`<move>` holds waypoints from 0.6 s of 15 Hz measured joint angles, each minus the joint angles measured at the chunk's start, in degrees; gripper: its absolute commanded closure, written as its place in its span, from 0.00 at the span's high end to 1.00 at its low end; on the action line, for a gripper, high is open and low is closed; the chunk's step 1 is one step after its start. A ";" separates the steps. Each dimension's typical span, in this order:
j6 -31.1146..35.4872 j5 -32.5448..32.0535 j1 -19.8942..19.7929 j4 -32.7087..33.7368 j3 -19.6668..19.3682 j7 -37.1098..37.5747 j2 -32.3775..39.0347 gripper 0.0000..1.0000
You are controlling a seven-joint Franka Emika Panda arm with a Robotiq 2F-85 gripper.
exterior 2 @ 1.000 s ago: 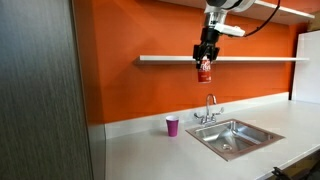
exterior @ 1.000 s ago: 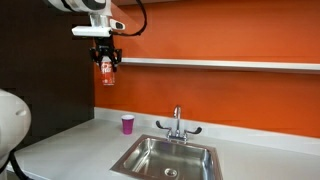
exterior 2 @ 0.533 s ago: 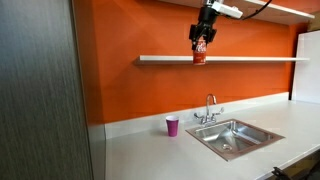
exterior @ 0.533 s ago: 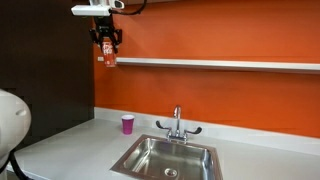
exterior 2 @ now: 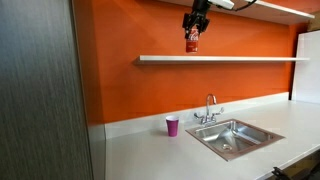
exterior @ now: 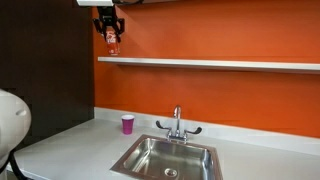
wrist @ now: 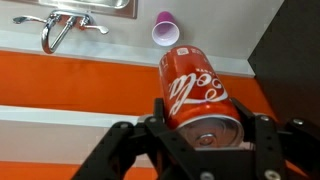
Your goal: Put the can on the shelf
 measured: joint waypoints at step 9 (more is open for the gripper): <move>0.89 0.00 0.00 9.91 0.17 0.07 7.75 0.39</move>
